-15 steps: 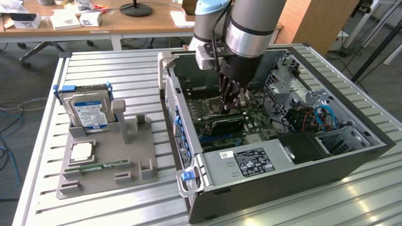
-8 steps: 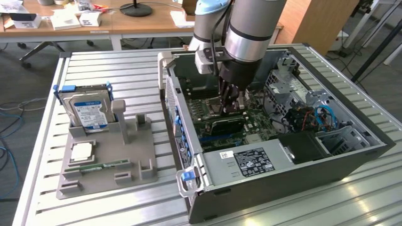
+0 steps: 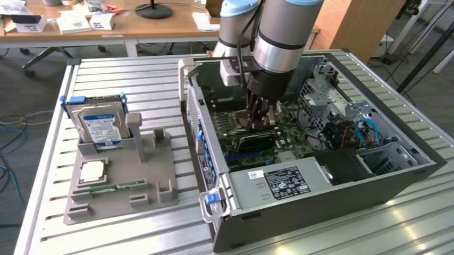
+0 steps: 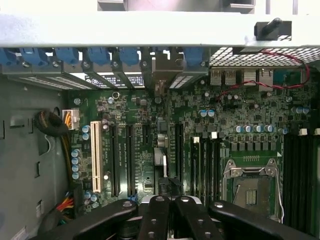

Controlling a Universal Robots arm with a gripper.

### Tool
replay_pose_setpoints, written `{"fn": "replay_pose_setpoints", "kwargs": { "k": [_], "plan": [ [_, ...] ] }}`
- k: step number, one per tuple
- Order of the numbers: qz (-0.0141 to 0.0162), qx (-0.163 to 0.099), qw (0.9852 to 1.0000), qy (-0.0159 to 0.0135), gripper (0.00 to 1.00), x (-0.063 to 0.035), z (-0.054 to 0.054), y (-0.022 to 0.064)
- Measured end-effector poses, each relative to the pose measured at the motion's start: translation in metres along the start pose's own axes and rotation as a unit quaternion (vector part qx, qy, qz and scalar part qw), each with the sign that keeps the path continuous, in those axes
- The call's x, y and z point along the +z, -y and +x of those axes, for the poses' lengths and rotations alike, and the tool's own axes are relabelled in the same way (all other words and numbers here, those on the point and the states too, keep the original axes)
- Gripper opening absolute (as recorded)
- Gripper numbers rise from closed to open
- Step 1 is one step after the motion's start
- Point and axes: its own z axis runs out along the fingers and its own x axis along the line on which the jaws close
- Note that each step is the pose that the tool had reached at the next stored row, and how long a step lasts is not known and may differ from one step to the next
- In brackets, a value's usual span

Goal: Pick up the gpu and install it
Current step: 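Press down on the gpu until it lock into place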

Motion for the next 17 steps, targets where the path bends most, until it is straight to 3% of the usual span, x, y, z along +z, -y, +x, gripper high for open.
{"fn": "replay_pose_setpoints", "kwargs": {
  "k": [7,17],
  "plan": [
    [0.0000,0.000,1.0000,0.0000,0.10,0.0057,0.0002,-0.0004],
    [0.0000,0.000,1.0000,0.0000,0.10,0.0062,-0.0028,-0.0014]
  ]
}}
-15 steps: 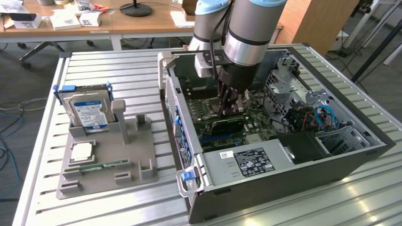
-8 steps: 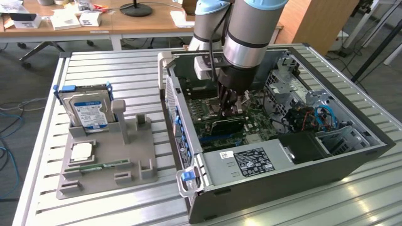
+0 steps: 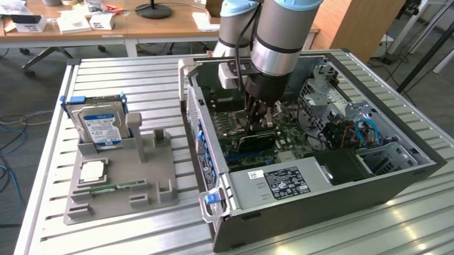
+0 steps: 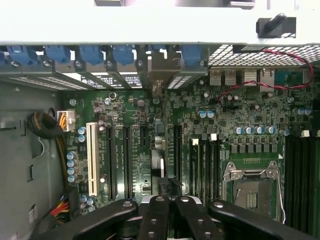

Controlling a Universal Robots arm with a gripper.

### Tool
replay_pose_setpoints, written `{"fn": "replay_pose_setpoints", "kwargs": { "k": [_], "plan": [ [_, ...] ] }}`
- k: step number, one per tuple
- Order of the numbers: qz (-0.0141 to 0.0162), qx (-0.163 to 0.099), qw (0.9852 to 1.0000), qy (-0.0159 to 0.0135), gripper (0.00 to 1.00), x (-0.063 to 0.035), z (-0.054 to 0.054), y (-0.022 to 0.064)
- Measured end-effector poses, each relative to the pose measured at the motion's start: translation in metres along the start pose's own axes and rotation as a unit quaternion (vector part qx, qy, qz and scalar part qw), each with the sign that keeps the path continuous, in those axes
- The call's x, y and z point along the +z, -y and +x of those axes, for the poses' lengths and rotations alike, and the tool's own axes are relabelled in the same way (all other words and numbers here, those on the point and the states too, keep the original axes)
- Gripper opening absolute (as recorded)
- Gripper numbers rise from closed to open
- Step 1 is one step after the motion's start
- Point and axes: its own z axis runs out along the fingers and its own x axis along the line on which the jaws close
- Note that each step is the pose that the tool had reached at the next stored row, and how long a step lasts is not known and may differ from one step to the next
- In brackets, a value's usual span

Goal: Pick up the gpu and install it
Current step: 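Press down on the gpu until it lock into place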

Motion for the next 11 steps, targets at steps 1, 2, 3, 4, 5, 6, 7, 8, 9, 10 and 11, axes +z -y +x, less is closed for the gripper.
{"fn": "replay_pose_setpoints", "kwargs": {
  "k": [1,2,3,4,5,6,7,8,9,10,11],
  "plan": [
    [0.0000,0.000,1.0000,0.0000,0.10,0.0001,-0.0002,0.0000],
    [0.0000,0.000,1.0000,-0.0001,0.10,0.0001,-0.0005,-0.0001],
    [0.0000,0.000,1.0000,-0.0001,0.10,0.0002,-0.0007,-0.0001],
    [0.0000,0.000,1.0000,0.0000,0.10,0.0002,-0.0007,-0.0001],
    [0.0000,0.000,1.0000,-0.0001,0.10,0.0001,-0.0007,-0.0001],
    [0.0000,0.000,1.0000,-0.0001,0.10,0.0001,-0.0007,-0.0001],
    [0.0000,0.000,1.0000,0.0000,0.10,0.0007,-0.0008,-0.0001],
    [0.0000,0.000,1.0000,0.0000,0.10,0.0021,-0.0007,-0.0001],
    [0.0000,0.000,1.0000,0.0000,0.10,0.0035,-0.0007,-0.0001],
    [0.0000,0.000,1.0000,-0.0001,0.10,0.0045,-0.0006,-0.0001],
    [0.0000,0.000,1.0000,0.0000,0.10,0.0052,-0.0006,-0.0001]
  ]
}}
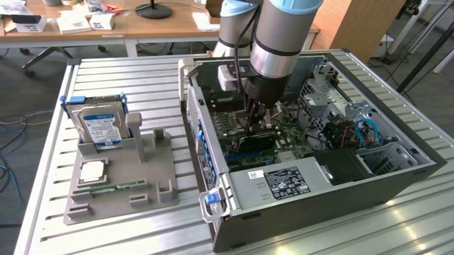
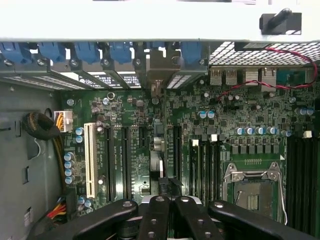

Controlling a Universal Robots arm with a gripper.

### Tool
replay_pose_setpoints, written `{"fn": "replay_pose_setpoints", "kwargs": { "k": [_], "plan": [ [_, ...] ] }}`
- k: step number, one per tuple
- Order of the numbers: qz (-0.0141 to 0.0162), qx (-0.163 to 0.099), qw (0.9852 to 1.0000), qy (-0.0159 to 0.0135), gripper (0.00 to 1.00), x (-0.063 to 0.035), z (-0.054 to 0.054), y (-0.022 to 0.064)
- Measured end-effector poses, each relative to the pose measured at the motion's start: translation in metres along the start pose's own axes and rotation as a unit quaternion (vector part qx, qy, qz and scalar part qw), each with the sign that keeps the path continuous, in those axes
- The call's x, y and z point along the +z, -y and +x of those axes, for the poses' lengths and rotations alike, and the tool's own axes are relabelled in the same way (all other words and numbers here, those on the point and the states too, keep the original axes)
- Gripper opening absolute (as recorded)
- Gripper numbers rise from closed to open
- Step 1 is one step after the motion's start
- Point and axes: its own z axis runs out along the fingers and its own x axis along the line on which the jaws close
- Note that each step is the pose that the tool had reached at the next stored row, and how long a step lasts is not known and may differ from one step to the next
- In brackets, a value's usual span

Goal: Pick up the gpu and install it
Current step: 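Press down on the gpu until it lock into place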

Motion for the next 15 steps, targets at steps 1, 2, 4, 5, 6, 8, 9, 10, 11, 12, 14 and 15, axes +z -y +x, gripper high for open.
{"fn": "replay_pose_setpoints", "kwargs": {
  "k": [1,2,4,5,6,8,9,10,11,12,14,15],
  "plan": [
    [0.0000,0.000,1.0000,-0.0001,0.10,0.0001,0.0000,0.0000],
    [-0.0001,0.000,1.0000,-0.0001,0.10,0.0000,0.0000,0.0000],
    [0.0000,0.000,1.0000,0.0000,0.10,0.0004,0.0000,0.0000],
    [0.0001,0.000,1.0000,0.0001,0.10,0.0012,0.0000,0.0000],
    [0.0000,0.000,1.0000,0.0001,0.10,0.0018,0.0000,0.0000],
    [0.0000,0.000,1.0000,-0.0001,0.10,0.0018,0.0001,0.0000],
    [0.0000,0.000,1.0000,0.0000,0.10,0.0018,0.0001,0.0000],
    [0.0000,0.000,1.0000,-0.0001,0.10,0.0018,0.0001,0.0000],
    [0.0000,0.000,1.0000,-0.0001,0.10,0.0018,0.0001,0.0000],
    [0.0000,0.000,1.0000,-0.0001,0.10,0.0020,0.0001,0.0000],
    [0.0000,0.000,1.0000,-0.0001,0.10,0.0025,0.0001,0.0000],
    [0.0000,0.000,1.0000,0.0000,0.10,0.0027,0.0001,0.0000]
  ]
}}
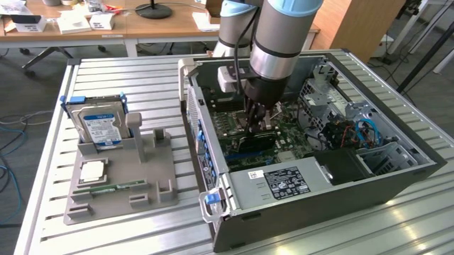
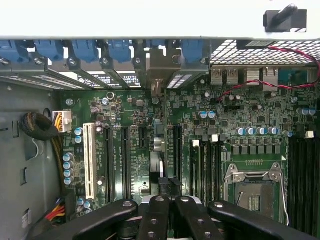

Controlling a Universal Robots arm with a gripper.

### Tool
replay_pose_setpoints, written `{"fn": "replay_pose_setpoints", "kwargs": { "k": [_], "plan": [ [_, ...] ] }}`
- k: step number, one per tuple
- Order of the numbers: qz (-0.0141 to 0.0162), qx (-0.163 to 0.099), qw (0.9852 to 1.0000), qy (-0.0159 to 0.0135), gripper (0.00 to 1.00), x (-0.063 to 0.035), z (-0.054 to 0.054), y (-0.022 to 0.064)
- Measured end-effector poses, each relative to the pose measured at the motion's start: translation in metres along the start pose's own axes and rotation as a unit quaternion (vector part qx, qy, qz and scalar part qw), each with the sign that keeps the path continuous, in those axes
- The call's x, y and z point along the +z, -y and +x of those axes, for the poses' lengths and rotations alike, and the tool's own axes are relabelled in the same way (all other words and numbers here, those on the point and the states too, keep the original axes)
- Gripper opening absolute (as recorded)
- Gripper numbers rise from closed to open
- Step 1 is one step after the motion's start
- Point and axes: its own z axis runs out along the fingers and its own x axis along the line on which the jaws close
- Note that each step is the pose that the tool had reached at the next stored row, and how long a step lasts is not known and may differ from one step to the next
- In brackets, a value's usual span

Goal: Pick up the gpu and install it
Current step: 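Press down on the gpu until it lock into place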

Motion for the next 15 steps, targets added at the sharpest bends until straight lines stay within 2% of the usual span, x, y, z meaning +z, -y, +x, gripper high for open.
{"fn": "replay_pose_setpoints", "kwargs": {
  "k": [15],
  "plan": [
    [0.0000,0.000,1.0000,-0.0001,0.10,0.0016,0.0001,-0.0005]
  ]
}}
